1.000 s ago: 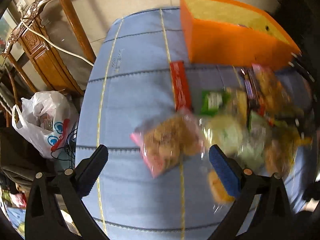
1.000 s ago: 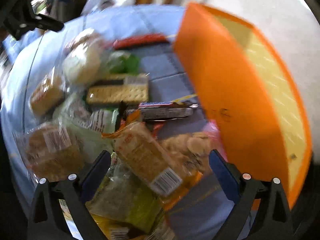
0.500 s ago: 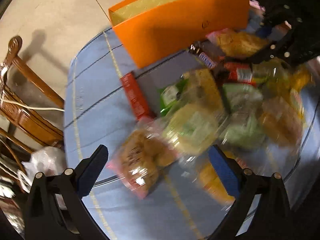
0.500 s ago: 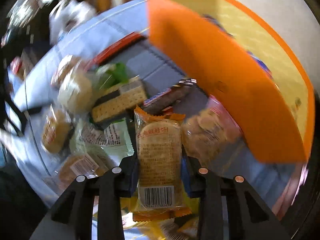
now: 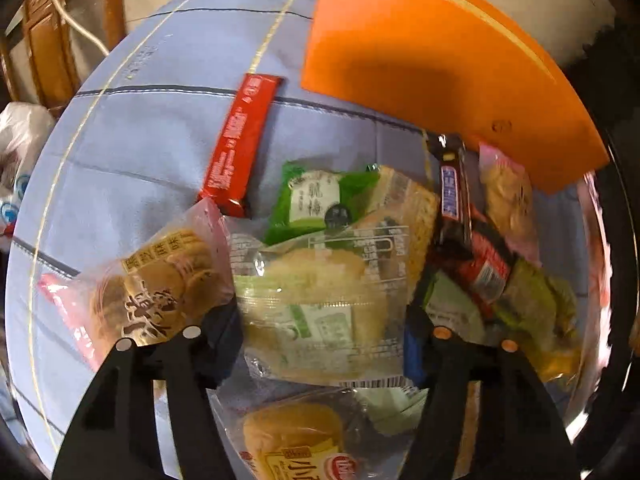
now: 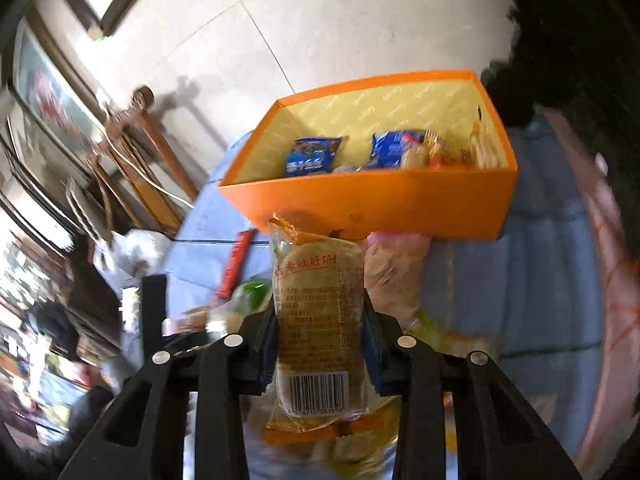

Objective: Organize snacks
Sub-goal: 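Grasp a green-labelled bun bag with the left gripper while the right grasps another bread roll, then release the bun bag and bread roll into the orange box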

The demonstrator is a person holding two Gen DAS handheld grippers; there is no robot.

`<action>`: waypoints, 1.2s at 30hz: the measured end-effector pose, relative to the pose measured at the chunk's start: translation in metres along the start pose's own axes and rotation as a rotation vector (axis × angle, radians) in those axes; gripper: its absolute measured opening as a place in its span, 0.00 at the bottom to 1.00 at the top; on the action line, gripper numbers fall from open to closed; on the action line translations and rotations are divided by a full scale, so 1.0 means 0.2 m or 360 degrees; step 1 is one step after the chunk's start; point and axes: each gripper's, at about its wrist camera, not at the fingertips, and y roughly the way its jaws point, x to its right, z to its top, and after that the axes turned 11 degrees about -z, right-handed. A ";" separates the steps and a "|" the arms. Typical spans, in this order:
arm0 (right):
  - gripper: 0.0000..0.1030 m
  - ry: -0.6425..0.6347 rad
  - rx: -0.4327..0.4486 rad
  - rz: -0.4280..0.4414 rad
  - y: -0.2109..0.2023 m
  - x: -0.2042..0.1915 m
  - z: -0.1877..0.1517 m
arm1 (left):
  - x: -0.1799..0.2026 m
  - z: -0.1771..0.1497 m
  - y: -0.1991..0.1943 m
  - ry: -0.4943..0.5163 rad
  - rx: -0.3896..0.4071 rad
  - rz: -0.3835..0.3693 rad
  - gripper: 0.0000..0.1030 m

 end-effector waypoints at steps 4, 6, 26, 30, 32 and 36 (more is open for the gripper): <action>0.35 -0.0016 0.0056 -0.0089 -0.06 0.03 0.01 | 0.08 0.01 -0.11 0.0113 0.0053 0.0107 0.60; 0.35 0.0033 0.0083 -0.0093 -0.11 0.05 0.01 | 0.09 0.02 -0.18 0.0097 0.0054 0.0086 0.60; 0.35 0.0079 0.0145 -0.0528 0.05 0.24 0.85 | 0.56 1.03 -0.63 0.0352 0.0396 0.0113 0.60; 0.35 0.0046 0.0168 -0.0558 0.06 0.22 0.92 | 0.59 1.10 -0.59 0.0396 0.0397 0.0138 0.60; 0.35 0.0048 0.0193 -0.0590 0.05 0.22 0.94 | 0.61 1.09 -0.58 0.0385 0.0405 0.0063 0.62; 0.97 0.0029 0.0196 -0.0595 0.07 0.21 0.96 | 0.66 1.08 -0.56 0.0445 0.0418 0.0184 0.96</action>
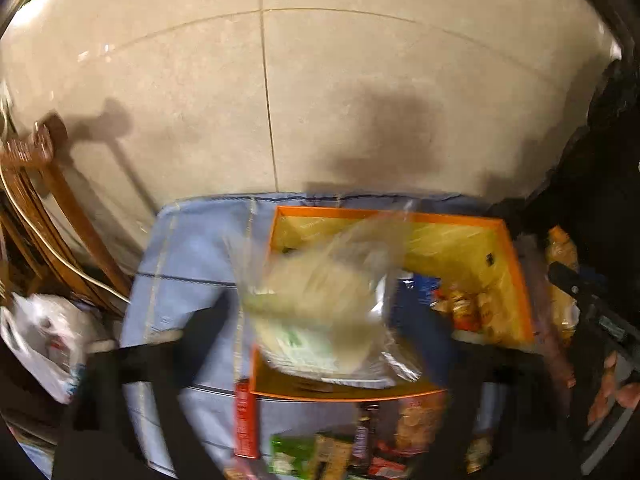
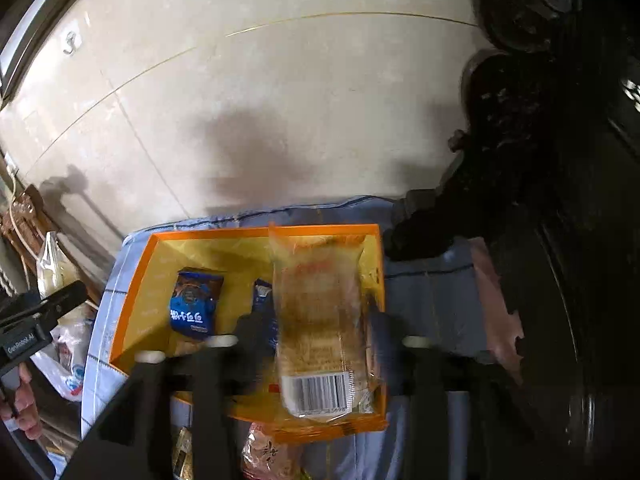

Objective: Organize snacks
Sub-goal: 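Release the bun bag and bread roll into the orange box, then grasp a pink cookie bag with the left gripper while the right grasps a cracker bag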

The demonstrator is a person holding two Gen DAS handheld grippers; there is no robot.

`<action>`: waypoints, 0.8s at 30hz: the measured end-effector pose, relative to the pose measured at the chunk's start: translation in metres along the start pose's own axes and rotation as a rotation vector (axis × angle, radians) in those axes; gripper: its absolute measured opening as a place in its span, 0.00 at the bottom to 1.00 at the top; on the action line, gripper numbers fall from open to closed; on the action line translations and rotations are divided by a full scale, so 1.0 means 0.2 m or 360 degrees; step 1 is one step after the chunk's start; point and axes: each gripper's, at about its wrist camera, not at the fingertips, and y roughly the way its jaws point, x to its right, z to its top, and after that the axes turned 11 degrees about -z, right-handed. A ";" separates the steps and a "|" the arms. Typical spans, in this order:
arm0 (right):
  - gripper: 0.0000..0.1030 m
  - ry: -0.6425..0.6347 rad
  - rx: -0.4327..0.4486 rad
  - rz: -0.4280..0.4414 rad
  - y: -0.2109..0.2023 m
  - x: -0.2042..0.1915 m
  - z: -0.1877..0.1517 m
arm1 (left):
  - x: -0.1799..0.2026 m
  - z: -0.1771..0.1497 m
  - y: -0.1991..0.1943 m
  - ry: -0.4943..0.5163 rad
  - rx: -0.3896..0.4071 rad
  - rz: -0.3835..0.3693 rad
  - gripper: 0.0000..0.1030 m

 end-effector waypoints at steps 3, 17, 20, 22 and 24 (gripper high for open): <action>0.97 -0.0030 -0.0017 -0.0033 0.00 0.00 -0.02 | 0.08 -0.03 -0.05 0.0243 0.0077 0.0221 0.96; 0.97 -0.0040 -0.0621 -0.0055 0.18 0.14 -1.10 | -0.41 -0.93 -0.14 0.0305 -0.0311 0.0211 0.96; 0.96 0.0048 -0.0665 -0.0096 0.32 0.20 -1.20 | -0.56 -1.12 -0.12 0.0249 -0.0458 0.0244 0.96; 0.67 0.0144 -0.0653 -0.0059 0.33 0.24 -1.22 | -0.63 -1.21 -0.11 0.0207 -0.0498 0.0279 0.96; 0.44 0.0104 -0.0636 -0.0097 0.29 0.23 -1.20 | -0.67 -1.29 -0.09 0.0166 -0.0533 0.0290 0.96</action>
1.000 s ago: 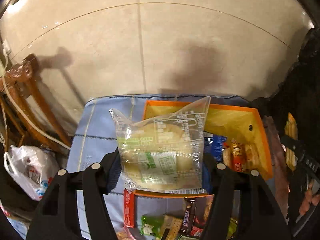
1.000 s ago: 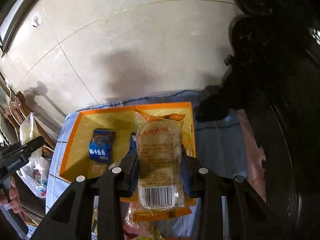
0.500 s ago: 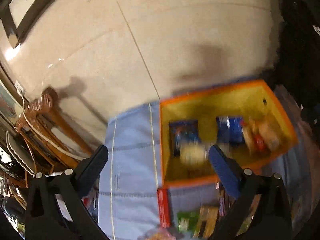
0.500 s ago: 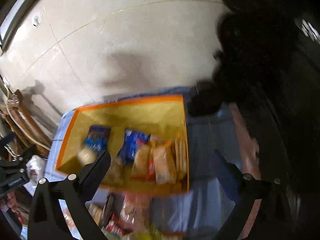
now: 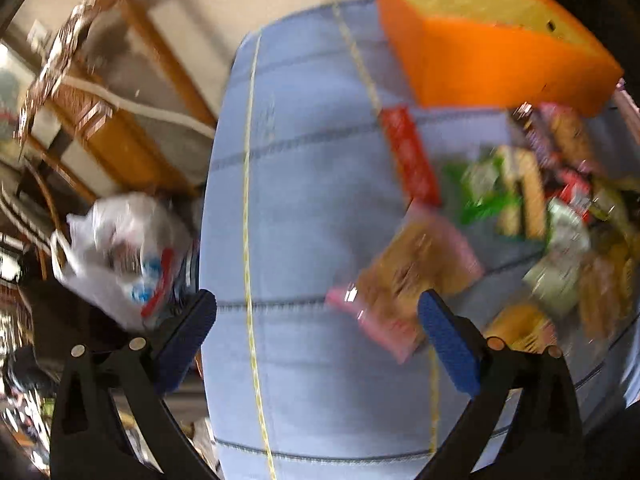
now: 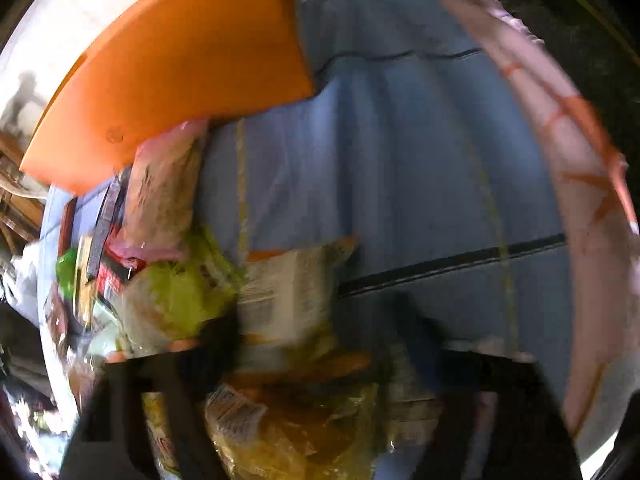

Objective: Organize snacks
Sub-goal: 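Grasp a pink cookie bag with the left gripper while the right grasps a cracker bag, then lower the pink cookie bag and cracker bag into the orange box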

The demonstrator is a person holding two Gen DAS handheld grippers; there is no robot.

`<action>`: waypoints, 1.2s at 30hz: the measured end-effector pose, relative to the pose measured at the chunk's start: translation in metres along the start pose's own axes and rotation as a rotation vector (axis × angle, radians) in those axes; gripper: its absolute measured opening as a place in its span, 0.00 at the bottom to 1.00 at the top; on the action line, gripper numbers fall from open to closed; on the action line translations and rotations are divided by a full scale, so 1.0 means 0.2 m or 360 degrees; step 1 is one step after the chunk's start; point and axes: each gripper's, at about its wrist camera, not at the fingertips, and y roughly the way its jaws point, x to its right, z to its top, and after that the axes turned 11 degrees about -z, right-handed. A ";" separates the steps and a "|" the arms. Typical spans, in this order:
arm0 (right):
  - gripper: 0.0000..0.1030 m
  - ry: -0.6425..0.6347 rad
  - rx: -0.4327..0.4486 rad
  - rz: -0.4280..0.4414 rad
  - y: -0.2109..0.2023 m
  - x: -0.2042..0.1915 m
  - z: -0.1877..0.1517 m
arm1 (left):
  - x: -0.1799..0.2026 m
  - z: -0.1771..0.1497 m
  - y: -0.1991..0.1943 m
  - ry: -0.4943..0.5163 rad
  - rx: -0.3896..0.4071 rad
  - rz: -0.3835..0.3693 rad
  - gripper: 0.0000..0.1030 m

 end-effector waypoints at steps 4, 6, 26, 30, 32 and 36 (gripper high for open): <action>0.42 0.0045 0.0009 0.0079 -0.07 0.01 -0.03 | 0.00 -0.05 0.10 0.0017 0.0005 -0.0063 0.96; 0.42 0.0125 0.0023 0.0174 -0.14 0.04 -0.05 | 0.05 -0.07 0.15 0.0120 0.0018 -0.0101 0.96; 0.43 0.0187 0.0377 0.0436 -0.74 0.12 -0.14 | 0.05 -0.10 0.27 -0.0066 0.0031 -0.0653 0.47; 0.43 0.0193 0.0438 0.0416 -0.79 0.10 -0.06 | 0.09 -0.06 0.10 -0.0278 0.0154 -0.0737 0.47; 0.43 0.0191 0.0484 0.0400 -0.81 0.07 0.00 | 0.14 0.05 0.00 -0.0333 0.0208 -0.0788 0.47; 0.43 0.0099 0.0562 0.0437 -0.86 -0.06 0.26 | 0.24 0.37 -0.18 -0.0450 0.0279 -0.0673 0.47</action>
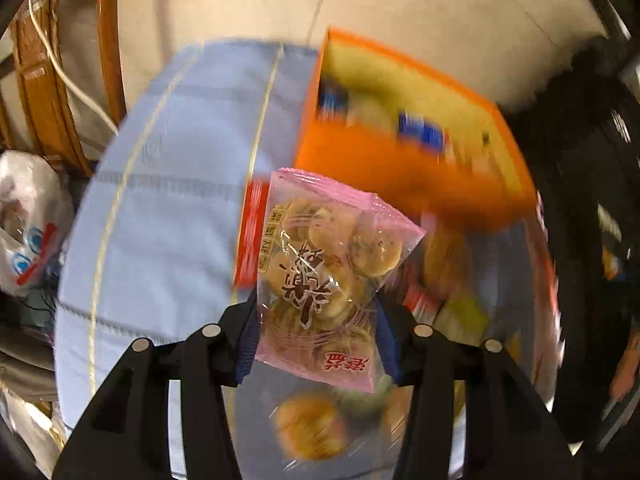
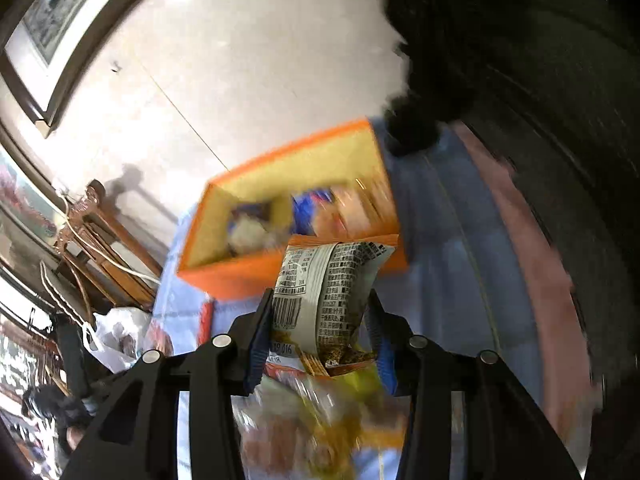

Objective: Organize snacks
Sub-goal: 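Lower the pink cookie bag and cracker bag into the orange box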

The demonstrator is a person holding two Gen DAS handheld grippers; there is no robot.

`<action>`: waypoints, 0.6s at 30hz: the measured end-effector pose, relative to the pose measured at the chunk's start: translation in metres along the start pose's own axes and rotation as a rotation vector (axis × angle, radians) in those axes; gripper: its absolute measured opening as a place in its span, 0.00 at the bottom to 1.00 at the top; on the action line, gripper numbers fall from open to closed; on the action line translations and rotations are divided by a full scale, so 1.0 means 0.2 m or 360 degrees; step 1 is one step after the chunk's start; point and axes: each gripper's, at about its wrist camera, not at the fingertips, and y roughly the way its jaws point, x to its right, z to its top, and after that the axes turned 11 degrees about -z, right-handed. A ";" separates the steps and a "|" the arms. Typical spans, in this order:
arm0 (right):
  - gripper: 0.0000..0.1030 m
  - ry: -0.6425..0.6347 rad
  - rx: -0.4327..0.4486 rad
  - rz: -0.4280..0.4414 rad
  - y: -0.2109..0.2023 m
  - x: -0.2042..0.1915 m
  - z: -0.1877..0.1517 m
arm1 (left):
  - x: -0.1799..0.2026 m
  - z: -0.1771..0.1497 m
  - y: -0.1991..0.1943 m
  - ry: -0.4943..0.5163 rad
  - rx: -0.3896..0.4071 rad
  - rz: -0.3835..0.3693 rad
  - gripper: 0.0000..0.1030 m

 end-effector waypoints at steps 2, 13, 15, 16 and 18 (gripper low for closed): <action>0.43 -0.0020 -0.0038 -0.0021 0.07 -0.05 0.13 | 0.15 0.17 0.00 0.0031 0.0047 0.0061 0.47; 0.46 -0.0187 -0.0084 -0.0241 0.31 -0.22 0.60 | 0.51 0.74 0.08 0.0232 0.0165 0.0231 0.49; 0.71 -0.0198 -0.0074 -0.0287 0.33 -0.22 0.61 | 0.48 0.77 0.12 0.0211 0.0204 0.0260 0.87; 0.97 -0.0225 -0.0062 -0.0294 0.33 -0.23 0.60 | 0.49 0.75 0.11 0.0250 0.0275 0.0307 0.95; 0.97 -0.0284 -0.0086 -0.0287 0.34 -0.22 0.53 | 0.49 0.72 0.10 0.0368 0.0364 0.0418 0.96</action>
